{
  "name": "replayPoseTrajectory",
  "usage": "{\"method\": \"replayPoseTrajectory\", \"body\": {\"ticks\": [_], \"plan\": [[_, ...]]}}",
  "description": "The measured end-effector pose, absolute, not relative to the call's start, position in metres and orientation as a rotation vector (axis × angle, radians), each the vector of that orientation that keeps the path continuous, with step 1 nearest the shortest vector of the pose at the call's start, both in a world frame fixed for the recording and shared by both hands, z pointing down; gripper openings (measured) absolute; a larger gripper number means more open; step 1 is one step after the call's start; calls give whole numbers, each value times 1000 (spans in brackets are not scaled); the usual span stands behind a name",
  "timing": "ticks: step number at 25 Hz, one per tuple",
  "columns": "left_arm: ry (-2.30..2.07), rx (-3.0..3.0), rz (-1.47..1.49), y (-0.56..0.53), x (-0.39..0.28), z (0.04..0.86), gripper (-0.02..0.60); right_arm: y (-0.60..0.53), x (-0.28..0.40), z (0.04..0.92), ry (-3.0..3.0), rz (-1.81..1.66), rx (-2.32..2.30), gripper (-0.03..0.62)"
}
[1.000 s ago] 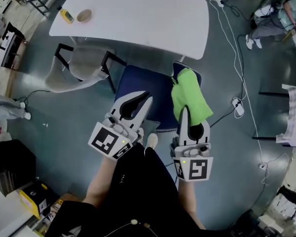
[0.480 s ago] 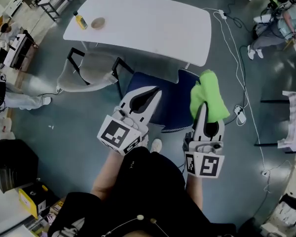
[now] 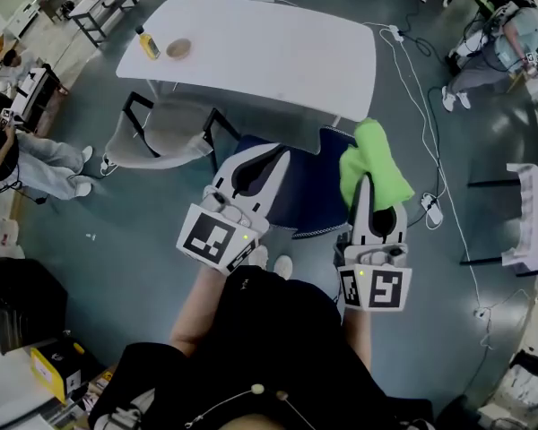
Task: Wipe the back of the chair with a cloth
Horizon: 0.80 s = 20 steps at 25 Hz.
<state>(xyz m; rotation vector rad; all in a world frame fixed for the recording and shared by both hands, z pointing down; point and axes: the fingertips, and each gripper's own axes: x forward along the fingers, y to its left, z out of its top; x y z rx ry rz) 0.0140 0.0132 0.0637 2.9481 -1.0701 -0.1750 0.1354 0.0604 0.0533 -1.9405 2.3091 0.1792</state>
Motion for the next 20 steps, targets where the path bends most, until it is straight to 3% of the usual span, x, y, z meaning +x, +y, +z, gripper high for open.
{"method": "replayPoseTrajectory", "body": {"ticks": [20], "plan": [[-1049,2969,-191,25,14,67,14,70,109,45,2360,249,-1901,18]]}}
